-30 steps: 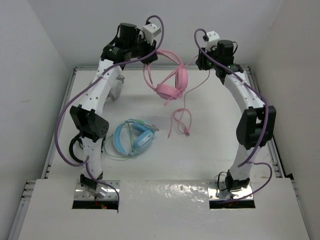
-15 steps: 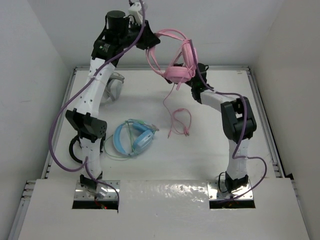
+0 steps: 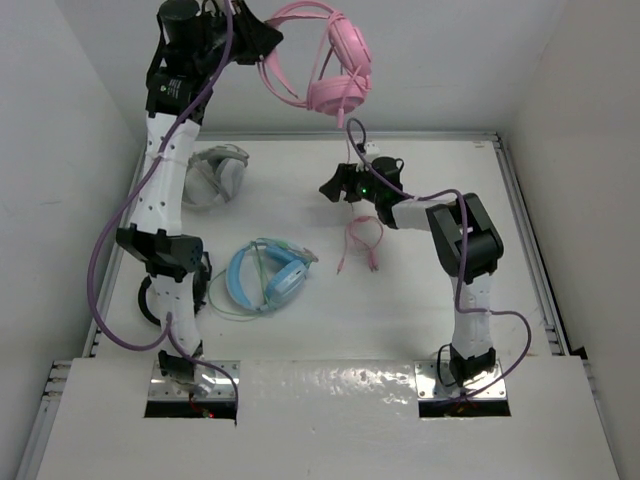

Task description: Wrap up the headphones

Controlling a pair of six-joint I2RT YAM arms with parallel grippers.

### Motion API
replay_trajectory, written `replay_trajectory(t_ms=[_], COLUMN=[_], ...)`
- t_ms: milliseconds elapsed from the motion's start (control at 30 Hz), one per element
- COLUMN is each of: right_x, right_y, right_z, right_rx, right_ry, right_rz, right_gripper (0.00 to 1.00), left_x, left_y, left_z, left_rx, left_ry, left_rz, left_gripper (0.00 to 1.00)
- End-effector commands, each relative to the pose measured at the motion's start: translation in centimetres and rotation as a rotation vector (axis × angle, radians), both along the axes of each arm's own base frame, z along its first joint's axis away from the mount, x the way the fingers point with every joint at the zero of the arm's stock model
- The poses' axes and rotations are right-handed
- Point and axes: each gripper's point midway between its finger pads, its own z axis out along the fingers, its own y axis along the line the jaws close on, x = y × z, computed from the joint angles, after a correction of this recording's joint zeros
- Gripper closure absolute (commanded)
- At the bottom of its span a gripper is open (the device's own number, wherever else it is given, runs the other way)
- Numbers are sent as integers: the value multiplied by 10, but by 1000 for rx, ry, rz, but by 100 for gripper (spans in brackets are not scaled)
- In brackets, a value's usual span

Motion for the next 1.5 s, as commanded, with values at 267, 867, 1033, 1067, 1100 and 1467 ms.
replay_trajectory(t_ms=[267,867,1033,1067,1100,1467], right_x=[-5,-178,-196,-196,-197,-137], right_y=[6,70,89,94,97,7], right_z=[-7,10,54,76,94,308], right_rx=[-94,-452,-492,-497,-504,-696], right_ry=[-3,40,-26,-48,-80,-502], right_rz=[-21,690,773,782,785,275], right_gripper=[65,100,100,100,100,100], left_x=[-12,85,106,111,112,118], left_y=[33,109,96,92,84,47], left_z=[56,-1,-53,-72,-81,-165], left_rx=[-107,-157,13,78,136,728], left_ry=[-99,-71,-43,-37,-44,-141], left_rz=[103,499,551,568,594,513], left_gripper=[100,100,100,100,100,100])
